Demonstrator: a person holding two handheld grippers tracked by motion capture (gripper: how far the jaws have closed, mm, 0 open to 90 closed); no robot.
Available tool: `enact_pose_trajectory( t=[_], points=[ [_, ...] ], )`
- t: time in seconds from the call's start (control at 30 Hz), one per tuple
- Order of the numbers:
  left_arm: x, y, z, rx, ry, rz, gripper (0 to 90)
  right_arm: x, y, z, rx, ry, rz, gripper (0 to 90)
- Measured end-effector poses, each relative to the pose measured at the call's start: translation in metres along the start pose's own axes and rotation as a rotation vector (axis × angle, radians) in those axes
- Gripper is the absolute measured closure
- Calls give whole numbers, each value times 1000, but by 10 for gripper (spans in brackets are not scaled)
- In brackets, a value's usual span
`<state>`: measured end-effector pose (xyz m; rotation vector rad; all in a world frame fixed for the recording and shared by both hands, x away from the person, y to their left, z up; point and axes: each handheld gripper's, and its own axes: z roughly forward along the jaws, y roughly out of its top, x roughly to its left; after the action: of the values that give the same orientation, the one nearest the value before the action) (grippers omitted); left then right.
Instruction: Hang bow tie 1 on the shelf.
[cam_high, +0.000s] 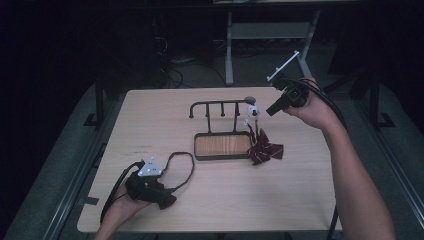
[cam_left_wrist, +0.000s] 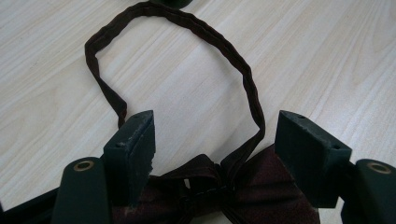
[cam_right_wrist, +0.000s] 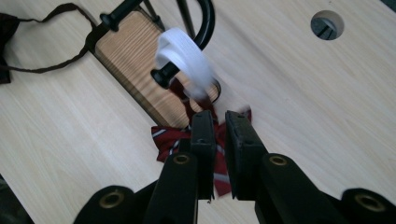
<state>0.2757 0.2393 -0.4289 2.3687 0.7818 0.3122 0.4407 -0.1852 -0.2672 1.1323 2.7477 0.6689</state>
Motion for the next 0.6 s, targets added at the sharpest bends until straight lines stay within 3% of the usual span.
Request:
enact_pose_trajectory(
  t=[0.6],
  points=[
    [0, -1, 1, 1, 0, -8, 297, -3, -23, 11, 4, 82, -14, 686]
  ],
)
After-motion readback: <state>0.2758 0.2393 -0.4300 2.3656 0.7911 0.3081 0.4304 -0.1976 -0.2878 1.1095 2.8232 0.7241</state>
